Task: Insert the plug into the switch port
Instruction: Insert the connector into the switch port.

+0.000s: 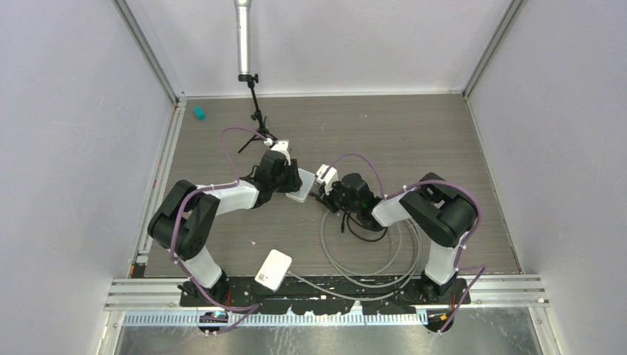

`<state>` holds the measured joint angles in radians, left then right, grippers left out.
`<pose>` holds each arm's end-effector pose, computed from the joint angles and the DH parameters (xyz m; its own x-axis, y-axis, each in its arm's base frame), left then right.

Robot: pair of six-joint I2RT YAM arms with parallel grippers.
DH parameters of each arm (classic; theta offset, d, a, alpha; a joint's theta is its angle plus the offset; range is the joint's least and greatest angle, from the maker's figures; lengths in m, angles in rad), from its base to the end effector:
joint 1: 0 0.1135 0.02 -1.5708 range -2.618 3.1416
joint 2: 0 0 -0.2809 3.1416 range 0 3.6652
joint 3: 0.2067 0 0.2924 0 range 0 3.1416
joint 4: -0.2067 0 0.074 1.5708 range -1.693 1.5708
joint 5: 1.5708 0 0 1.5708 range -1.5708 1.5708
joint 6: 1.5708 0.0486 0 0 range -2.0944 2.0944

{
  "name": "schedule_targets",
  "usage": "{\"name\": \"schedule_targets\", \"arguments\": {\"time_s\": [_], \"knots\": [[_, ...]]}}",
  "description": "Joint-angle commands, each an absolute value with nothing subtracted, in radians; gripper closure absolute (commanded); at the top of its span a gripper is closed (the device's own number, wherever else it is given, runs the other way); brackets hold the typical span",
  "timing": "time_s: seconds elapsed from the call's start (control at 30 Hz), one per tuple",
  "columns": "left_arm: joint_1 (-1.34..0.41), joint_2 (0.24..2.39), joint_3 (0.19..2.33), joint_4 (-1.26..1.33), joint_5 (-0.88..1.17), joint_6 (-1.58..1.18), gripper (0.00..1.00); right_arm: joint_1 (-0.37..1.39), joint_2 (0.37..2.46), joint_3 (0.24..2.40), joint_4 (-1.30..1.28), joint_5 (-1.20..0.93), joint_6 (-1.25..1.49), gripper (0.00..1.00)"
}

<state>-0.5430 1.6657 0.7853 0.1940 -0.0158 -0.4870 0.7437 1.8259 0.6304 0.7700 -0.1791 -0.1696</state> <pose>0.3171 -0.1905 0.1330 -0.7164 -0.1142 -0.6883 0.1934 0.9154 -0.3531 0.2610 0.2518 0.0908 -0.1668 -0.3791 -0.9102 -0.8256 0.5584 -0.0813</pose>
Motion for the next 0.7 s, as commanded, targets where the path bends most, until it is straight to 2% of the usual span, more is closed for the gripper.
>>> {"name": "schedule_targets", "arguments": {"time_s": [0.0,0.13,0.23,0.27,0.47,0.5,0.57,0.6,0.67], "knots": [[-0.639,1.688,0.728,0.046,0.185,-0.5,0.57,0.749,1.818,0.715,0.833,-0.188,-0.136,1.0],[-0.638,1.669,0.734,0.029,0.143,-0.487,0.54,0.749,1.8,0.712,0.797,-0.172,-0.136,1.0],[-0.63,1.622,0.772,-0.026,0.078,-0.462,0.48,0.743,1.766,0.708,0.718,-0.126,-0.099,0.99],[-0.622,1.602,0.784,-0.041,0.051,-0.457,0.45,0.739,1.751,0.721,0.655,-0.13,-0.093,0.96],[-0.537,1.506,0.828,-0.039,-0.085,-0.463,0.32,0.737,1.643,0.779,0.327,-0.132,-0.063,0.65],[-0.527,1.499,0.83,-0.036,-0.108,-0.459,0.31,0.738,1.616,0.774,0.303,-0.122,-0.051,0.51],[-0.513,1.482,0.817,-0.013,-0.135,-0.456,0.29,0.737,1.558,0.764,0.25,-0.096,-0.029,0.35],[-0.51,1.472,0.799,0.007,-0.141,-0.453,0.29,0.737,1.528,0.763,0.221,-0.079,-0.019,0.31],[-0.509,1.454,0.752,0.068,-0.16,-0.449,0.28,0.737,1.468,0.758,0.169,-0.043,-0.002,0.29]]}}
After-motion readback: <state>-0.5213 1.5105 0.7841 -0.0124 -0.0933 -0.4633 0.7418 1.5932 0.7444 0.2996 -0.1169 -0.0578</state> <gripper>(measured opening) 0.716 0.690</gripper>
